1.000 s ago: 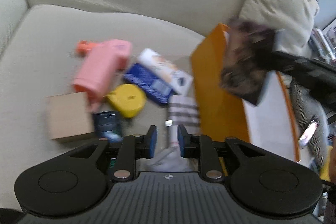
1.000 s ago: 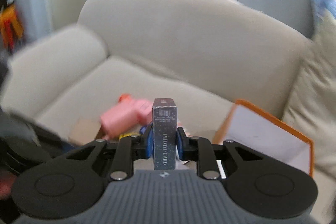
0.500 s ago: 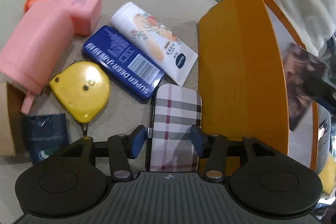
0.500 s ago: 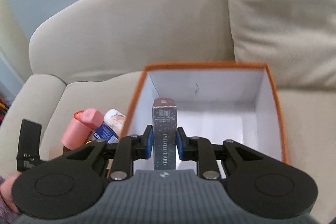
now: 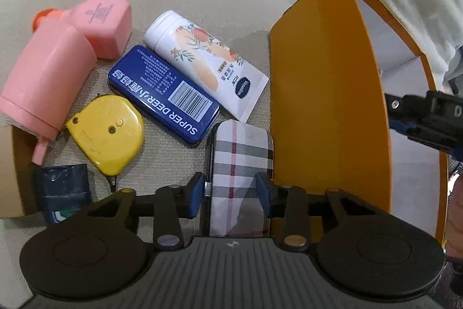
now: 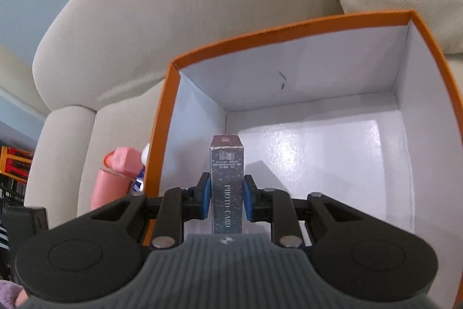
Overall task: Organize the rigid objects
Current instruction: 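Lower the photo-card box into the orange shoebox with the right tool while the left carries the plaid case, then lower the plaid case into the shoebox beside the card box, open left tool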
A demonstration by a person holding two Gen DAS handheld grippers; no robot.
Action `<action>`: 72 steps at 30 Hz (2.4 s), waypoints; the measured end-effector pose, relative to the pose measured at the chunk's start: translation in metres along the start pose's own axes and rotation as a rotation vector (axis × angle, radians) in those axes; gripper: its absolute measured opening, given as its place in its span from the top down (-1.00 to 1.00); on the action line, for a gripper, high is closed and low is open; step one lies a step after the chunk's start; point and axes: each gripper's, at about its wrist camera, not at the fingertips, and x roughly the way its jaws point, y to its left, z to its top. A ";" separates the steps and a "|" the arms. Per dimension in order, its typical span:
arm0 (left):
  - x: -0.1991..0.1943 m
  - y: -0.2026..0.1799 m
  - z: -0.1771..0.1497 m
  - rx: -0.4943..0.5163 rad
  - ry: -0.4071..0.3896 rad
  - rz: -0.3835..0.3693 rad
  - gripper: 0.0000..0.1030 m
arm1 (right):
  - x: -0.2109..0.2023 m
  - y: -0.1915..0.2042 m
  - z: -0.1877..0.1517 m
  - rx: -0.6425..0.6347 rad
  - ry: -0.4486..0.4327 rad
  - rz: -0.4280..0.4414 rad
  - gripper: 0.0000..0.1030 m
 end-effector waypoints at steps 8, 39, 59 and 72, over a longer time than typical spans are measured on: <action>-0.020 -0.041 -0.002 0.053 -0.030 0.034 0.64 | -0.004 -0.009 -0.014 -0.021 0.025 -0.024 0.54; -0.063 -0.048 0.059 0.099 -0.179 0.010 0.63 | 0.013 -0.022 0.035 0.098 -0.024 0.056 0.54; -0.061 -0.057 0.069 0.113 -0.200 0.003 0.63 | 0.025 -0.018 0.033 -0.227 0.061 -0.043 -0.04; -0.101 -0.061 0.070 0.115 -0.275 0.002 0.63 | 0.031 -0.023 0.023 -0.207 0.048 -0.067 0.38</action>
